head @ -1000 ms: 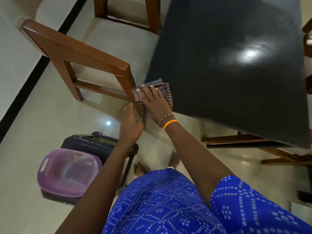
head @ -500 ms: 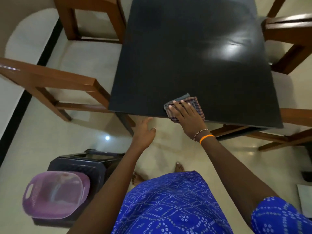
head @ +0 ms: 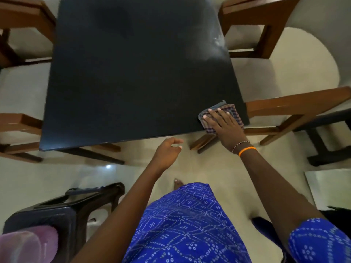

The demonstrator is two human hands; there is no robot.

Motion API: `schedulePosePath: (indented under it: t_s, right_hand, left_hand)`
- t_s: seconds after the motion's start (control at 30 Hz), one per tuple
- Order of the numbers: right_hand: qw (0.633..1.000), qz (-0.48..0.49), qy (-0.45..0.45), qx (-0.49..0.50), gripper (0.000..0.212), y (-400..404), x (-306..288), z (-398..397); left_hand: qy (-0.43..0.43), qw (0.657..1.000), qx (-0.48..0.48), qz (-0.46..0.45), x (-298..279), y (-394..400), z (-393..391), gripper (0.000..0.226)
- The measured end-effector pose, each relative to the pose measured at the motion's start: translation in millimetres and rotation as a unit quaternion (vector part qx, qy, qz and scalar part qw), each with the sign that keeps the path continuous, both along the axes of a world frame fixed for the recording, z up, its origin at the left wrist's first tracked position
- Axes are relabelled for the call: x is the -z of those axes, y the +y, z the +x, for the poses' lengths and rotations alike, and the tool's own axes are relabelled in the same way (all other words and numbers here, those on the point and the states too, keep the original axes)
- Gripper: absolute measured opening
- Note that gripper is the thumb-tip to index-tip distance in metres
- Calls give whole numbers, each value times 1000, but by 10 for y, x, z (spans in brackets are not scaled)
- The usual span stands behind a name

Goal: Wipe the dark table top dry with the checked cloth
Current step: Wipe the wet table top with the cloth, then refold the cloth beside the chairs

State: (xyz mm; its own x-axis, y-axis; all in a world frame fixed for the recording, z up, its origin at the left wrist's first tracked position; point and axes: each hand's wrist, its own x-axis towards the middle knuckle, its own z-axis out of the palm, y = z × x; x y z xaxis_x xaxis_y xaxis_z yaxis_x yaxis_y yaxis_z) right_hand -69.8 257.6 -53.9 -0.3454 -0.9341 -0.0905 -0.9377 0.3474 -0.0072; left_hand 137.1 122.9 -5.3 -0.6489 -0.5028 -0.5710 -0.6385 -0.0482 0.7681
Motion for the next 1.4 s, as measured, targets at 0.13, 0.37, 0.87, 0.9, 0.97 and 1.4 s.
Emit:
schedulePosePath:
  t_s: [0.13,0.37,0.87,0.9,0.97,1.4]
  right_hand:
    - [999,30,14,-21,76,210,-53,-338]
    - [998,50,23,15,76,467,-76,-589]
    - [993,3,-59,-102,62,-1649,52,1650]
    - [991,8,-63,-114,62,-1858,47,1865]
    - [988,17,-68,-135,61,-2203,12,2221]
    - [973,44,-41,-223,64,-3435,37,3505]
  left_hand:
    - [-7,1000,19,-5,13,70,-86,26]
    - [-11,1000,-16,11,60,19,67,28]
    - [-23,941,-306,144,120,-758,1118,47]
    - [-24,939,-311,141,106,-835,1222,49]
    - [-21,939,-316,137,83,-960,1408,51]
    - [-3,898,-420,134,251,-1893,2882,39]
